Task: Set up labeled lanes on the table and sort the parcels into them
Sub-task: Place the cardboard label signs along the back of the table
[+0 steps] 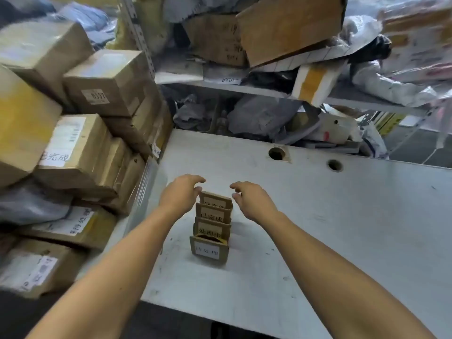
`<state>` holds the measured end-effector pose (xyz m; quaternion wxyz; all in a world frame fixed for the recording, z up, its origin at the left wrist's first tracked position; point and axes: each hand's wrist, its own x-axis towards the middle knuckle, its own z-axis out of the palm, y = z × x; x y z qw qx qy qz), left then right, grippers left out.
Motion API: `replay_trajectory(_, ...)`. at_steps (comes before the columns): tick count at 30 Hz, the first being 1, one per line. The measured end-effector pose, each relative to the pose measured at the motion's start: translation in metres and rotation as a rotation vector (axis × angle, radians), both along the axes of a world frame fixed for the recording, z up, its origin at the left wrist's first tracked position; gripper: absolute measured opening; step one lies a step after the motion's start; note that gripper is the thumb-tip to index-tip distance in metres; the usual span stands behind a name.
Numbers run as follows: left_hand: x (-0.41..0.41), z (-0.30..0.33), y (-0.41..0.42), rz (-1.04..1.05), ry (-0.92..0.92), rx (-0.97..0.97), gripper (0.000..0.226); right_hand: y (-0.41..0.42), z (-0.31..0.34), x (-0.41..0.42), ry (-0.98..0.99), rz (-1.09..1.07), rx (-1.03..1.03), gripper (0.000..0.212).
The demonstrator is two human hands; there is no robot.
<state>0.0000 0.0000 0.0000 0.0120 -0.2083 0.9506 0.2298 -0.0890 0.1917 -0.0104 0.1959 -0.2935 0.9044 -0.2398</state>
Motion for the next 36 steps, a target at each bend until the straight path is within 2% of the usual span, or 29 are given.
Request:
replay_trajectory(5, -0.018, -0.024, -0.021, -0.101, -0.167, -0.019, 0.028, -0.017, -0.026, -0.011, -0.062, 0.086, 0.160, 0.038)
replay_trajectory(10, -0.026, -0.047, -0.032, -0.215, -0.222, 0.032, 0.030, -0.022, -0.044, -0.012, -0.050, 0.080, 0.168, 0.031)
replay_trajectory(15, -0.040, -0.048, -0.035, -0.198, 0.009, 0.069, 0.026, -0.021, -0.035, -0.027, -0.009, -0.073, -0.032, 0.028)
replay_trajectory(19, -0.068, -0.019, -0.023, -0.133, 0.185, 0.200, 0.022, 0.000, -0.005, -0.052, -0.045, -0.224, -0.225, 0.030)
replay_trajectory(25, -0.110, 0.023, 0.042, -0.105, 0.297, 0.406, 0.008, 0.067, 0.037, -0.089, -0.072, -0.355, -0.378, 0.027)
replay_trajectory(30, -0.142, 0.030, 0.120, -0.116, 0.302, 0.554, 0.010, 0.150, 0.047, -0.113, -0.093, -0.396, -0.428, 0.014)
replay_trajectory(36, -0.193, 0.016, 0.237, -0.209, 0.223, 0.498, 0.010, 0.272, 0.038, -0.153, -0.064, -0.475, -0.359, 0.020)
